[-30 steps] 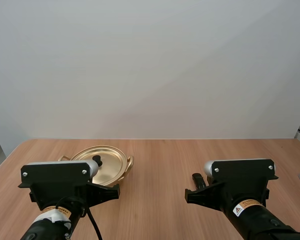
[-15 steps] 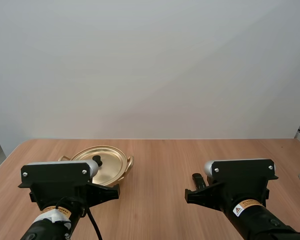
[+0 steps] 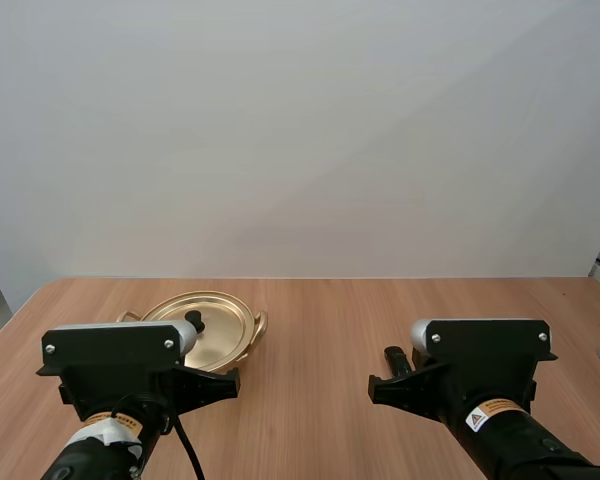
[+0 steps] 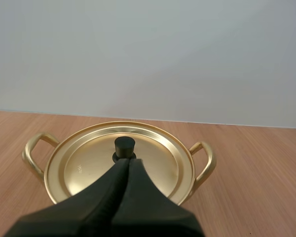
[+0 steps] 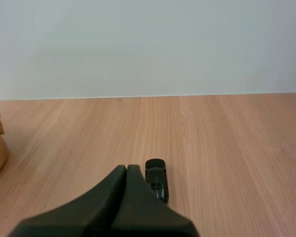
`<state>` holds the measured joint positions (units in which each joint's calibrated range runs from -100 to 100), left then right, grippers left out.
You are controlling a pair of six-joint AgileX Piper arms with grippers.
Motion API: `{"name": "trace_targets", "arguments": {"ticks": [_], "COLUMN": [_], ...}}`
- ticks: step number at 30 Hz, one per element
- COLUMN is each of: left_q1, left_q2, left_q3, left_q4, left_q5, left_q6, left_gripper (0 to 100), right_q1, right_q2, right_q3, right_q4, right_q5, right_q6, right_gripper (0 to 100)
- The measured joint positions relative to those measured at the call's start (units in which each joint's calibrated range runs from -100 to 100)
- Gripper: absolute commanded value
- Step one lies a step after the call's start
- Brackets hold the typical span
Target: Open the pot, put the car inside, and close it
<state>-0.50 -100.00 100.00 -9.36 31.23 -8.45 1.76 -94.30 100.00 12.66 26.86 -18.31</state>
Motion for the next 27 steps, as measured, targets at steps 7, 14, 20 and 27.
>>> {"name": "trace_targets", "arguments": {"ticks": [7, 14, 20, 27], "left_q1": [0.0, 0.0, 0.0, 0.0], "left_q2": [0.0, 0.0, 0.0, 0.0], "left_q3": [0.0, -1.2, -6.3, -10.8], "left_q4": [0.2, 1.1, 1.1, 0.5], "left_q5": [-1.9, -18.6, -34.9, -48.4], "left_q6": [0.0, 0.0, 5.7, 13.3], "left_gripper": [0, 0, 0, 0], "right_q1": [0.0, 0.0, 0.0, 0.0], "right_q2": [0.0, 0.0, 0.0, 0.0], "right_q3": [0.0, 0.0, 0.0, 0.0], "right_q4": [2.8, -1.9, -3.5, -3.2], "right_q5": [-1.5, -18.3, -33.8, -52.5], "right_q6": [0.0, -0.3, -2.6, -3.3], "right_gripper": [0, 0, 0, 0]}}
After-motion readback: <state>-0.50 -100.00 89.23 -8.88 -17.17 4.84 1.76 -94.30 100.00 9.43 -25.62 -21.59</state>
